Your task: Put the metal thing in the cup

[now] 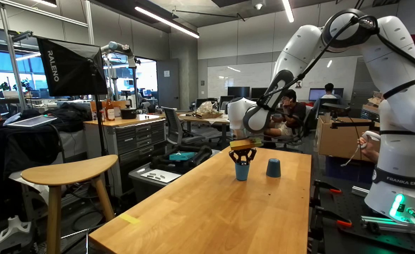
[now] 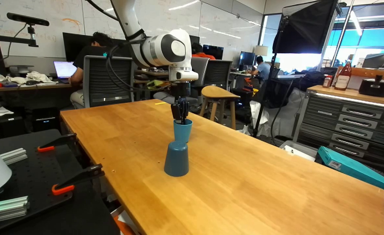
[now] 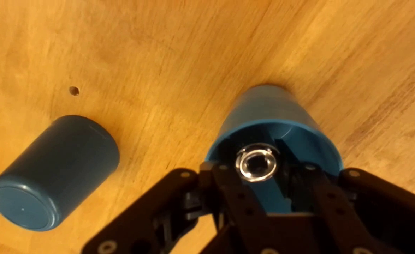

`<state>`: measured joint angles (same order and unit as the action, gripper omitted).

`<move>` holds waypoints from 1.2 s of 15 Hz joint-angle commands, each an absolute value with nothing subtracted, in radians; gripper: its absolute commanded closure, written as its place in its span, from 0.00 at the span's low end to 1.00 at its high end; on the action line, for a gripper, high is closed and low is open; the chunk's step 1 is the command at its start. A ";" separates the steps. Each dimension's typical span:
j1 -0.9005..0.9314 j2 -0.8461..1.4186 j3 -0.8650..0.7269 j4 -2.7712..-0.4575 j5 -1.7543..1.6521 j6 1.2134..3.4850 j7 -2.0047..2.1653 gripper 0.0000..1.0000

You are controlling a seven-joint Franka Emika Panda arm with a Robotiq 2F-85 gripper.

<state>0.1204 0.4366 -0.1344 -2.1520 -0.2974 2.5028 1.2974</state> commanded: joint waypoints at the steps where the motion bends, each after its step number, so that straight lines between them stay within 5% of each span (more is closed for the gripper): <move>1: 0.146 0.459 -0.152 -2.130 -0.291 2.523 1.323 0.89; 5: 0.149 0.479 -0.151 -2.116 -0.285 2.529 1.317 0.85; 6: 0.148 0.482 -0.153 -2.109 -0.284 2.527 1.316 0.44; 11: 0.122 0.487 -0.166 -2.051 -0.277 2.519 1.280 0.25; 12: 0.114 0.487 -0.169 -2.035 -0.273 2.516 1.272 0.64; 14: 0.106 0.479 -0.177 -2.021 -0.267 2.511 1.266 0.63; 18: 0.074 0.464 -0.176 -2.000 -0.238 2.501 1.228 0.91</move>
<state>0.0918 0.4687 -0.1766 -2.0306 -0.2805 2.5196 1.2793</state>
